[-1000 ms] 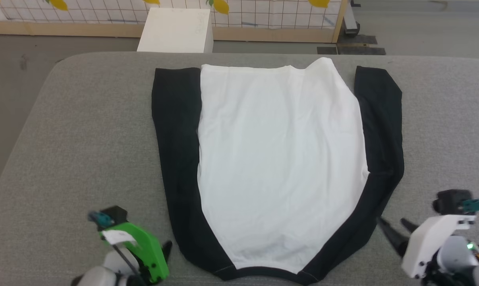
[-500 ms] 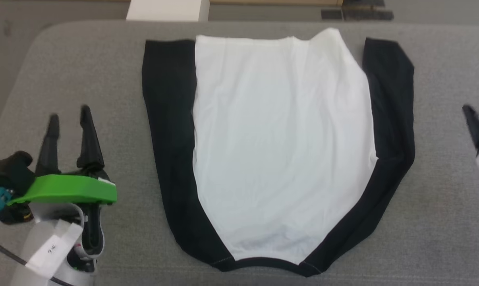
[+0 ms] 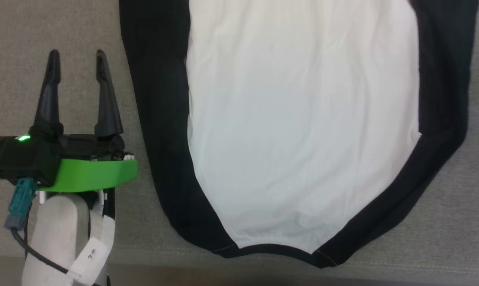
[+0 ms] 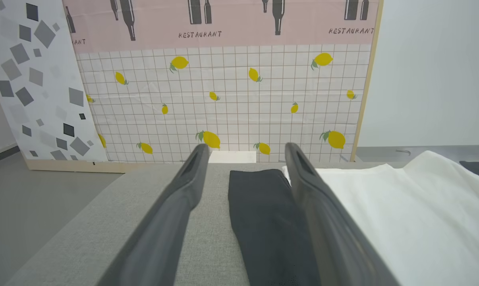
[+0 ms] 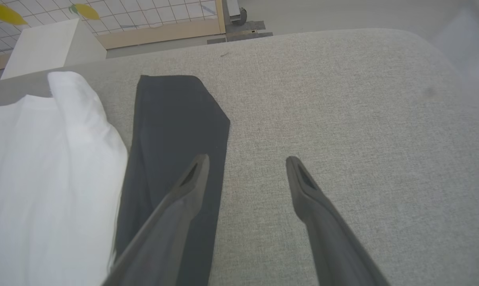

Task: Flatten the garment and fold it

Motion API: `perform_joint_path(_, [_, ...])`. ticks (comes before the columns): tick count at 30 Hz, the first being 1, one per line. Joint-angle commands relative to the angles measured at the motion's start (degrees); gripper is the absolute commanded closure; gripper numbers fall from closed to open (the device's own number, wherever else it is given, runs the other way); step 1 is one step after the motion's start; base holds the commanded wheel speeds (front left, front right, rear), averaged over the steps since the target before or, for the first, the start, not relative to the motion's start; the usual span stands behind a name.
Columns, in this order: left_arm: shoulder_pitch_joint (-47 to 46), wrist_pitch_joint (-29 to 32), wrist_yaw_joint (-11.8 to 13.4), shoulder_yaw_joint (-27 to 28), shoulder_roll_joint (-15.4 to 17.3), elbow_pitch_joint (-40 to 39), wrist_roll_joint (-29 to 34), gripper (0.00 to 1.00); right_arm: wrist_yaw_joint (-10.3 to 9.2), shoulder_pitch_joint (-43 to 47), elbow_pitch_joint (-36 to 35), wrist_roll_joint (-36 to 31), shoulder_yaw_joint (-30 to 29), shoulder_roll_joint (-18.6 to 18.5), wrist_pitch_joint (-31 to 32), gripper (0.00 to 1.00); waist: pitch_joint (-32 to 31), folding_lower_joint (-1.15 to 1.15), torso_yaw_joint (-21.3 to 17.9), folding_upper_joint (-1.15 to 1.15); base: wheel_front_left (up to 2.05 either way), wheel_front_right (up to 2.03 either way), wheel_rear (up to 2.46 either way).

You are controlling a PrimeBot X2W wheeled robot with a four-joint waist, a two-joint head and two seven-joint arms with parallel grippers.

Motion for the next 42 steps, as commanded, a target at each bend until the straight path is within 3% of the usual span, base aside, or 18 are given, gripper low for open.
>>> perform_joint_path(1, [-1.0,-0.2,-0.5,-0.1,-0.6,0.3,0.8,0.0,-0.09,-1.7,0.8,-1.2,-0.1,-0.3,0.5,0.0,7.1,-0.01,2.8,0.0,0.0,0.0,0.0])
perform_joint_path(8, [-2.3,-0.2,-1.8,0.3,-2.7,2.5,2.1,0.0,-0.09,-7.4,4.0,-5.0,0.4,-0.7,2.9,0.0,11.3,-0.01,4.2,0.0,0.0,0.0,0.0])
perform_joint_path(16, [-2.9,-0.2,-2.9,1.5,-4.4,3.5,2.9,0.0,-0.09,-9.0,7.3,-5.1,2.7,-1.1,8.0,0.0,12.5,-0.01,4.4,0.0,0.0,0.0,0.0])
perform_joint_path(17, [-2.9,-0.2,-3.0,1.6,-4.5,3.6,3.0,0.0,-0.09,-9.0,7.5,-4.7,2.9,-1.0,8.6,0.69,12.4,-0.01,4.4,0.0,0.0,0.0,0.0])
perform_joint_path(18, [-2.8,-0.2,-3.1,1.8,-4.7,3.8,3.1,0.0,-0.09,-9.1,7.6,-4.0,2.8,-1.0,9.1,1.0,12.1,-0.01,4.3,0.0,0.0,0.0,0.0])
perform_joint_path(23, [-2.4,-0.2,-4.0,2.5,-5.4,4.7,3.4,0.0,-0.09,-8.9,6.8,-1.9,1.9,-1.7,8.6,1.0,9.5,-0.01,3.8,0.0,0.0,0.0,0.0])
perform_joint_path(31, [-0.8,-0.2,-5.3,3.8,-6.4,6.9,3.3,0.0,-0.09,-6.3,4.6,4.3,-0.4,-4.7,1.8,1.0,0.6,-0.01,2.7,0.0,0.0,0.0,0.0])
perform_joint_path(37, [3.3,-0.2,-5.8,6.0,-6.7,8.3,2.8,0.0,-0.09,2.5,2.1,7.3,0.1,-9.5,1.1,1.0,-7.6,-0.01,0.6,0.0,0.0,0.0,0.0])
perform_joint_path(42, [7.3,-0.2,-5.9,7.6,-7.1,8.3,2.5,0.0,-0.09,9.6,-2.8,11.1,1.5,-11.0,0.5,1.0,-12.7,-0.01,-0.2,0.0,0.0,0.0,0.0])
